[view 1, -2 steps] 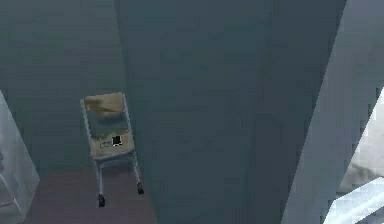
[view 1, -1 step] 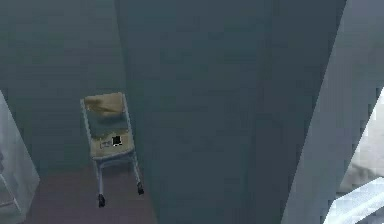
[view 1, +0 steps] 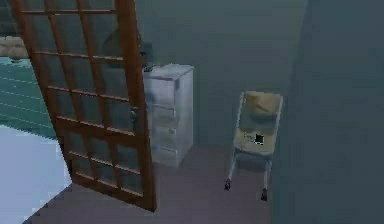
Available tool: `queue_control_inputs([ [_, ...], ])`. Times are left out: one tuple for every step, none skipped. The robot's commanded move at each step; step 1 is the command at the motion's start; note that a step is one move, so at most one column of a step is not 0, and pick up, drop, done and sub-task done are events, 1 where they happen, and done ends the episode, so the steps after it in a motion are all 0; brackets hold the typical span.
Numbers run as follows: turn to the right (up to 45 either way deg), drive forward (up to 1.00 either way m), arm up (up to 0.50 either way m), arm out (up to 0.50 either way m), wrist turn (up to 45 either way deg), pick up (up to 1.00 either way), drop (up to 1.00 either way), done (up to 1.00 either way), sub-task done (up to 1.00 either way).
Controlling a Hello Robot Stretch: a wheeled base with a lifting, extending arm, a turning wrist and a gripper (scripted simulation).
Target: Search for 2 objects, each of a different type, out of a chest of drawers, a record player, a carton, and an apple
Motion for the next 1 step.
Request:
queue_control_inputs([
  [-18.0,0.0,0.0,0.0,0.0,0.0,0.0,0.0,0.0],
])
